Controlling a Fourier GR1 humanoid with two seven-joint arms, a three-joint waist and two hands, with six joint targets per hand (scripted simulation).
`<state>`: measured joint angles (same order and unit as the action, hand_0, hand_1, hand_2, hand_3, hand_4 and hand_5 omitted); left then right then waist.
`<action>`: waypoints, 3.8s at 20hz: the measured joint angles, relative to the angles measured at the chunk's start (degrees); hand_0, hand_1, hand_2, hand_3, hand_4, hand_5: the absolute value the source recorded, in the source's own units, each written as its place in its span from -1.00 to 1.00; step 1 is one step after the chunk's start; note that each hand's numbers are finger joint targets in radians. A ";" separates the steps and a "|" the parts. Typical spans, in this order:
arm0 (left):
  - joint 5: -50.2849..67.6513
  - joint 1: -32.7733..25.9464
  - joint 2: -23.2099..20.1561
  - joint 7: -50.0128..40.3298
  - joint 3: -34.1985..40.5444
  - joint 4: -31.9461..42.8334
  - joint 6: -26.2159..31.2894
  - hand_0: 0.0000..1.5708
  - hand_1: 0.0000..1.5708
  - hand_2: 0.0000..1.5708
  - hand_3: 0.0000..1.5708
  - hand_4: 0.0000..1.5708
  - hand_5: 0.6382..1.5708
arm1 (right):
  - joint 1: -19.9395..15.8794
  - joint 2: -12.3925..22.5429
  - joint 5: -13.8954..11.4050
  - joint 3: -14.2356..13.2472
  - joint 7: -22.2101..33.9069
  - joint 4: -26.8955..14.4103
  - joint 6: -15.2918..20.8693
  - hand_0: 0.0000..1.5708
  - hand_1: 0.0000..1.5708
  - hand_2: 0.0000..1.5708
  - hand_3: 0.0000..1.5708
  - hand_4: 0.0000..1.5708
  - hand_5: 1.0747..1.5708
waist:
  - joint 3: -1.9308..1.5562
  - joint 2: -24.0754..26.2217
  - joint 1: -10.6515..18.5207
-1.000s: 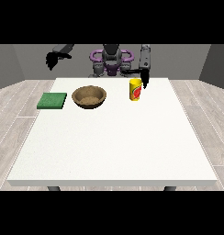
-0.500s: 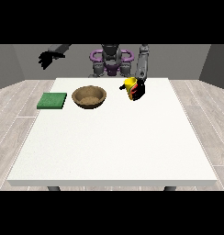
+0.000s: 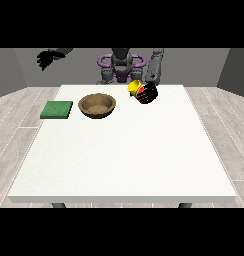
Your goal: Pick the cup and pour the ball into the bowl, then pick the bowl and place it on the pad
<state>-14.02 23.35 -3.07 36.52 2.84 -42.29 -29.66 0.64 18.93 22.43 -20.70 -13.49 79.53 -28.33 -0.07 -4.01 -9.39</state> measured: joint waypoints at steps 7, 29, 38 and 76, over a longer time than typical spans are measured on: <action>-17.20 8.57 -2.84 -17.37 -9.63 4.37 -9.09 0.62 0.62 1.00 0.97 0.49 0.98 | -4.52 2.20 0.16 -0.38 5.81 -2.60 2.91 -1.00 -1.00 -1.00 -1.00 -0.24 0.99 | -0.15 4.50 1.41; -56.19 26.42 2.74 -70.38 -38.25 8.22 8.66 -0.66 -0.66 0.65 0.74 -0.13 0.99 | -10.17 2.96 -2.34 0.13 7.16 -14.52 3.72 -1.00 -1.00 -1.00 -1.00 -0.15 0.97 | 0.03 11.13 3.08; -58.46 28.79 2.89 -73.41 -44.73 -0.42 23.99 -1.00 -1.00 0.46 0.84 0.14 1.00 | -12.24 0.90 -4.20 2.25 6.62 -15.80 4.90 -1.00 -1.00 -1.00 -1.00 -0.11 1.00 | 0.05 10.45 2.00; 34.56 19.46 -24.05 -46.01 17.52 -32.20 43.83 -1.00 -1.00 -1.00 -1.00 -0.64 0.87 | -21.78 -8.27 -4.67 -0.90 -2.07 -23.85 20.98 -1.00 -1.00 -1.00 -1.00 -1.00 0.99 | 0.08 -11.16 21.66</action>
<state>20.55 42.81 -27.11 -9.49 20.36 -74.49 14.17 -21.14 10.66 17.75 -21.60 -15.57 55.68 -7.35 0.02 -15.16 12.27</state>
